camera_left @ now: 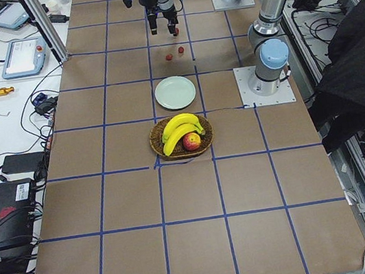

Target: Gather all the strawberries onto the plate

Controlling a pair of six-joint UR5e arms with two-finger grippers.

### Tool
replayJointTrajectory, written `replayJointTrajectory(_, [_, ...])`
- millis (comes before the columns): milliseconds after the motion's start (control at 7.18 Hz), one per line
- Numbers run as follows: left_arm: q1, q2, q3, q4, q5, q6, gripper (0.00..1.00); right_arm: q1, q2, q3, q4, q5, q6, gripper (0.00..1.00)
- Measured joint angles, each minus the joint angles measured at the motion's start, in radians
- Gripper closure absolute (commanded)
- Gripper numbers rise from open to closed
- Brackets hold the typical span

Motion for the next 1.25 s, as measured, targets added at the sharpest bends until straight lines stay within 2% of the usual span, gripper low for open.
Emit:
replayJointTrajectory(278, [0.0, -0.001, 0.0, 0.0, 0.0, -0.001, 0.0, -0.001, 0.008, 0.008, -0.003, -0.001, -0.003, 0.23])
replayJointTrajectory(418, [0.0, -0.001, -0.001, 0.0, 0.0, -0.001, 0.0, -0.001, 0.012, 0.019, -0.011, -0.002, -0.008, 0.41])
replayJointTrajectory(557, [0.0, 0.0, -0.001, 0.0, 0.0, -0.001, 0.0, -0.001, 0.014, 0.03, -0.023, -0.002, -0.015, 0.66])
replayJointTrajectory(696, [0.0, 0.0, -0.001, 0.0, 0.0, 0.0, 0.0, -0.001, 0.014, 0.034, -0.032, -0.002, -0.024, 0.74])
replayJointTrajectory(835, [0.0, 0.0, -0.001, 0.0, 0.0, 0.0, 0.0, -0.001, 0.015, 0.034, -0.035, -0.003, -0.03, 0.89])
replayJointTrajectory(1253, [0.0, 0.001, -0.001, 0.0, 0.0, 0.0, 0.0, -0.002, 0.014, 0.028, -0.033, -0.003, -0.035, 0.89])
